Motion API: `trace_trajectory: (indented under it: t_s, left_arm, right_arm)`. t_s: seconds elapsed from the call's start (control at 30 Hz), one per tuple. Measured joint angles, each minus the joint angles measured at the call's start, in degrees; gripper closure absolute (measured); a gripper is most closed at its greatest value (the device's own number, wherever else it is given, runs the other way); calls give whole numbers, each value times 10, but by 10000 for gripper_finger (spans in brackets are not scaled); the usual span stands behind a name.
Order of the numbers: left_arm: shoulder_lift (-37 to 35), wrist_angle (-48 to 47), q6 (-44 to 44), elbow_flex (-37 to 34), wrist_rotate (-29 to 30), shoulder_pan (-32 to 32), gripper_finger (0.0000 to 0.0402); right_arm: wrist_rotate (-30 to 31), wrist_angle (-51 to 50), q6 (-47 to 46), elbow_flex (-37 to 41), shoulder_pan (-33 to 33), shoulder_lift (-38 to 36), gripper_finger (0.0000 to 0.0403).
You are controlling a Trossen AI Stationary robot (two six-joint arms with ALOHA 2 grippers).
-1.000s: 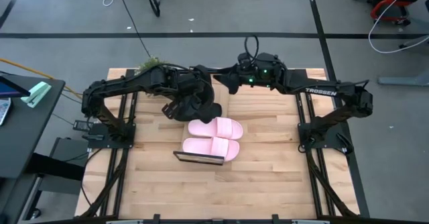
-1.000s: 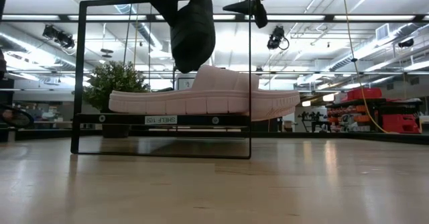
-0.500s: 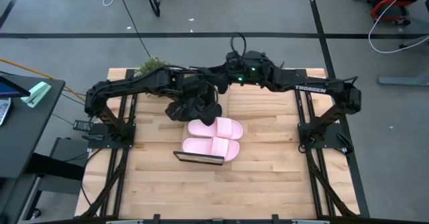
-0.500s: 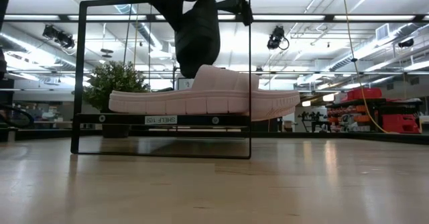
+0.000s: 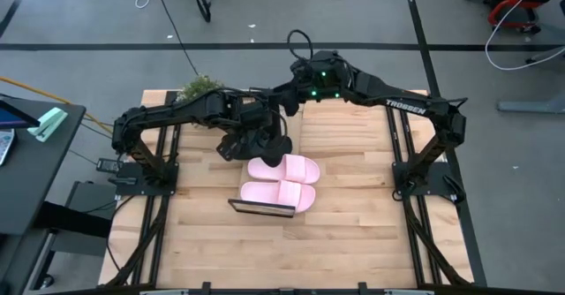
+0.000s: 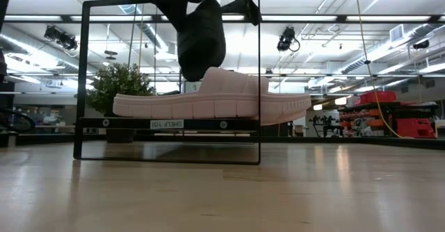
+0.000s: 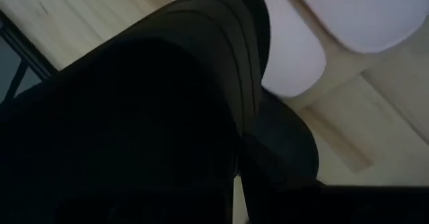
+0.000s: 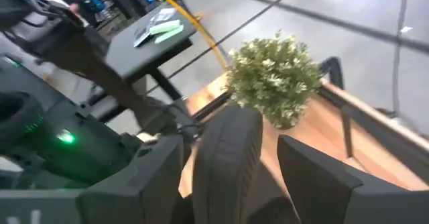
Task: Pick and place slides into the shelf
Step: Put the black slide on the shelf
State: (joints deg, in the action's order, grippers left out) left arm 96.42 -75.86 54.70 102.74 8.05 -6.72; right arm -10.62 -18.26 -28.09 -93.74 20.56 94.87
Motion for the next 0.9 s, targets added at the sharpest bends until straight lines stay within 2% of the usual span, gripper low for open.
trace_trajectory:
  t_s: [0.23,0.33,0.57,0.73,0.9]
  left_arm:
    - [0,6,4,0,-6,6,391]
    - [0,7,2,0,-8,6,391]
    - [0,8,0,0,-21,6,391]
    - [-1,8,-1,0,-26,6,390]
    - [-1,7,-4,0,-27,6,391]
  right_arm:
    - [-120,-32,-4,-33,28,18,174]
    - [-151,-52,-5,-51,34,23,176]
    - [-164,-143,17,-124,40,62,176]
    - [-166,-241,58,-207,45,108,176]
    - [-166,-292,77,-277,46,147,176]
